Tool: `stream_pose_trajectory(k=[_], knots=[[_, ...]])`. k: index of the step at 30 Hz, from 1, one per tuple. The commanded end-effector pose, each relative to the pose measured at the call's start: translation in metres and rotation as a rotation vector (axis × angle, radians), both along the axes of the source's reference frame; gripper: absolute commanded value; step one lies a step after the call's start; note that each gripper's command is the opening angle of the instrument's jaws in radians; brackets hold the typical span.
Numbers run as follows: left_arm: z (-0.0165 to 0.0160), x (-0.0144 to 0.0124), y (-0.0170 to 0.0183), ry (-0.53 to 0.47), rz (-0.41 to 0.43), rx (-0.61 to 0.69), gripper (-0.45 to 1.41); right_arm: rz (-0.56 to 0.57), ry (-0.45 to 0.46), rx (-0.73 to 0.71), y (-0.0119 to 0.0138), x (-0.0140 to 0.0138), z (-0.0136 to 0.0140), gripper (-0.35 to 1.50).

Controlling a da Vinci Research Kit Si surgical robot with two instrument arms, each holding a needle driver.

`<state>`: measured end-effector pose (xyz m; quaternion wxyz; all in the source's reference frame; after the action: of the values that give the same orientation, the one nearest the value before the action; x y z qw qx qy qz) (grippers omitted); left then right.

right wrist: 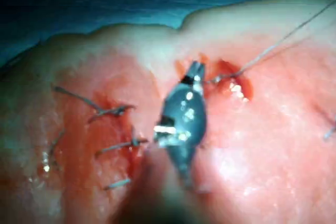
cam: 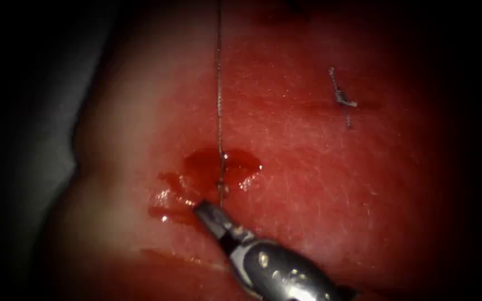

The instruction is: Wound Closure

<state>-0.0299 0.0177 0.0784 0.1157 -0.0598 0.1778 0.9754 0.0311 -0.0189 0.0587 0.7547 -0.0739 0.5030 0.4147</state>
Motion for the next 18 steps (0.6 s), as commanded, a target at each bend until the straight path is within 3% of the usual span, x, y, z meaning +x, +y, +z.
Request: stream_pose_trajectory(k=[1,18], knots=[[0.0004,-0.0006,0.0006,-0.002,0.0,-0.003,-0.45,-0.003,0.003,0.003,-0.0009,0.0005,0.0007,-0.35],[0.0009,-0.0009,0.0043,-0.019,-0.03,-0.087,-0.45,-0.054,0.015,0.002,-0.0036,0.0014,0.0006,-0.35]])
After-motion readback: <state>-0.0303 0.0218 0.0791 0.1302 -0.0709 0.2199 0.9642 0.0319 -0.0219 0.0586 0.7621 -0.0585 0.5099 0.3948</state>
